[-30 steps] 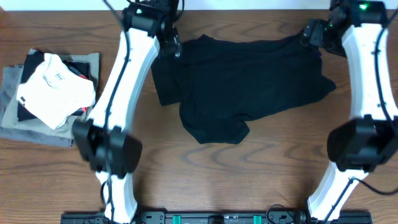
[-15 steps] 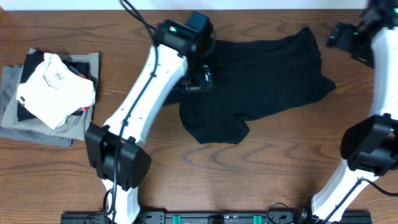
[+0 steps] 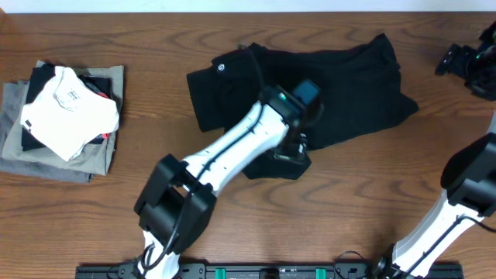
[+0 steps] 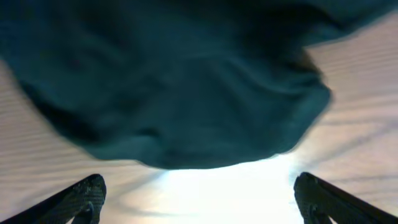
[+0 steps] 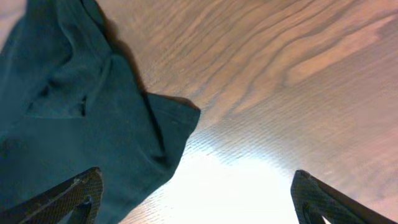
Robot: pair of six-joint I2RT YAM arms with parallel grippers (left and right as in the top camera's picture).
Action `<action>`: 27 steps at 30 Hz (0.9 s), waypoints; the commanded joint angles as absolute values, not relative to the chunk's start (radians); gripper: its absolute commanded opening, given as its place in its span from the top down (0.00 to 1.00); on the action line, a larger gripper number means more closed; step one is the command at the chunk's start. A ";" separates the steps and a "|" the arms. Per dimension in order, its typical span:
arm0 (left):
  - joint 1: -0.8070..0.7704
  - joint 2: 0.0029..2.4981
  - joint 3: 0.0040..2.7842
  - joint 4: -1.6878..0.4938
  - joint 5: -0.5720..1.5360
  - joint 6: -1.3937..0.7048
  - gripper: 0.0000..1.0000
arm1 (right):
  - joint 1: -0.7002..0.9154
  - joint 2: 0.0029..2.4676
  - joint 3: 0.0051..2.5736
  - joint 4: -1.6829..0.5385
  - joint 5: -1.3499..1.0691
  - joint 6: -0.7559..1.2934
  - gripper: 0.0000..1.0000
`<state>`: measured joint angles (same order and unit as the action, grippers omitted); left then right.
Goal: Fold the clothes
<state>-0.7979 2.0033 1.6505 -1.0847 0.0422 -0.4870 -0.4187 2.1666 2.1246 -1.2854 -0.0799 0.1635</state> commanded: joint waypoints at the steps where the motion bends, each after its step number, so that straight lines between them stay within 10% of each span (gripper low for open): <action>1: -0.836 2.014 1.638 -1.059 0.096 -0.460 0.02 | -0.424 2.213 2.118 -1.287 -0.121 0.129 0.07; 27: -0.867 2.189 1.638 -0.995 0.172 -0.403 0.07 | -0.414 2.284 2.116 -1.260 -0.124 0.129 0.11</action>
<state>-0.8658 2.1864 1.6421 -0.9977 0.1577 -0.4248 -0.4187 2.2738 2.1181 -1.2629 -0.1165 0.1459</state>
